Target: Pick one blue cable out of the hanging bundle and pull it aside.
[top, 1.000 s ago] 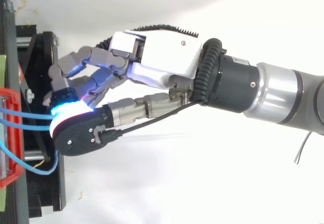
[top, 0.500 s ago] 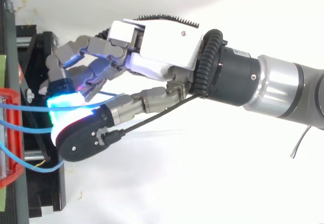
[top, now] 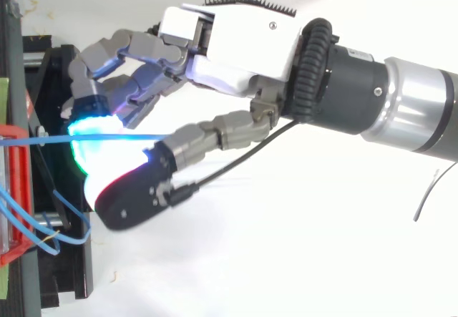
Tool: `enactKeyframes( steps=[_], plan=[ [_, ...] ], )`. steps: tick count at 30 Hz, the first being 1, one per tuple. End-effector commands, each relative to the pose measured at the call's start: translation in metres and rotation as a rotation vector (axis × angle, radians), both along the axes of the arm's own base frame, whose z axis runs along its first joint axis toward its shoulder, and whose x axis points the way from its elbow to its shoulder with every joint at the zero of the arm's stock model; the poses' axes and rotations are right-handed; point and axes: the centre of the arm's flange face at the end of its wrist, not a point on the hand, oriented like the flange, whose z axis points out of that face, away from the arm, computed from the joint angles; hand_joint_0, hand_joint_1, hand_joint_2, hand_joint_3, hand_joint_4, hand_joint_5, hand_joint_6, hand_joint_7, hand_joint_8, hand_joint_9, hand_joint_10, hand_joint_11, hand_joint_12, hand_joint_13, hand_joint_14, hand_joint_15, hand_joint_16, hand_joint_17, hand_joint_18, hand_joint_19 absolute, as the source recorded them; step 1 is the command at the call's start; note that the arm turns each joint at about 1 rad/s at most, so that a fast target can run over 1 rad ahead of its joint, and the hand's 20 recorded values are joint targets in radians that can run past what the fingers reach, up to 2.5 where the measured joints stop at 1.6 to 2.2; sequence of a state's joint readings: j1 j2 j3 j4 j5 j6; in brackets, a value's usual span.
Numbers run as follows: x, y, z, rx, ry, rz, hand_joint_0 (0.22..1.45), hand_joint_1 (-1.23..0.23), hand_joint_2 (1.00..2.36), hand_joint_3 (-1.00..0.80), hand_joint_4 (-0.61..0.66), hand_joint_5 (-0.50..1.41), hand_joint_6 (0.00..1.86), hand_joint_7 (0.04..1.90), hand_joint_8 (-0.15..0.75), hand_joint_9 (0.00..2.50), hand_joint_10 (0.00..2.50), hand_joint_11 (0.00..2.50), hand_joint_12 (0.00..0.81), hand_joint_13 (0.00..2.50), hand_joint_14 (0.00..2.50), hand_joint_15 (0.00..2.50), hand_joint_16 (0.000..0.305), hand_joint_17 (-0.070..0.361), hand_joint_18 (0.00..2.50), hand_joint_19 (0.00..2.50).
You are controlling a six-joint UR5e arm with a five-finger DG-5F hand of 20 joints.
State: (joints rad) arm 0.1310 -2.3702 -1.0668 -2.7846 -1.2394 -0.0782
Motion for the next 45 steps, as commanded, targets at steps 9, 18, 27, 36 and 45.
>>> enactKeyframes(
  steps=[9, 18, 27, 36, 45],
  plan=[
    [-0.0032, -0.0033, 0.0039, -0.007, 0.018, -0.004, 0.54, -0.52, 1.01, -0.36, 0.2, -0.14, 0.85, 1.28, 0.34, 0.86, 0.01, 0.44, 0.392, 0.54, 0.01, 0.23, 0.06, 0.135, 0.67, 0.45],
    [-0.0038, -0.0092, 0.0051, -0.01, 0.017, -0.01, 0.55, -0.69, 1.02, -0.12, 0.29, -0.15, 0.88, 1.38, 0.338, 0.85, 0.01, 0.46, 0.39, 0.56, 0.01, 0.22, 0.059, 0.133, 0.71, 0.42],
    [-0.004, -0.0092, 0.0045, -0.01, 0.017, -0.01, 0.57, -0.7, 1.02, -0.03, 0.2, -0.14, 0.9, 1.39, 0.344, 0.87, 0.01, 0.46, 0.401, 0.59, 0.01, 0.22, 0.062, 0.14, 0.76, 0.39],
    [-0.0043, -0.0099, 0.003, -0.01, 0.022, -0.016, 0.65, -0.77, 1.02, -0.2, 0.12, -0.17, 0.91, 1.39, 0.296, 0.77, 0.01, 0.44, 0.369, 0.51, 0.01, 0.18, 0.057, 0.128, 0.69, 0.36],
    [-0.0044, -0.0099, 0.0042, -0.013, 0.021, -0.016, 0.63, -0.71, 1.02, -0.18, 0.15, -0.18, 0.92, 1.39, 0.293, 0.77, 0.01, 0.41, 0.36, 0.49, 0.01, 0.17, 0.056, 0.127, 0.66, 0.36]
  ],
)
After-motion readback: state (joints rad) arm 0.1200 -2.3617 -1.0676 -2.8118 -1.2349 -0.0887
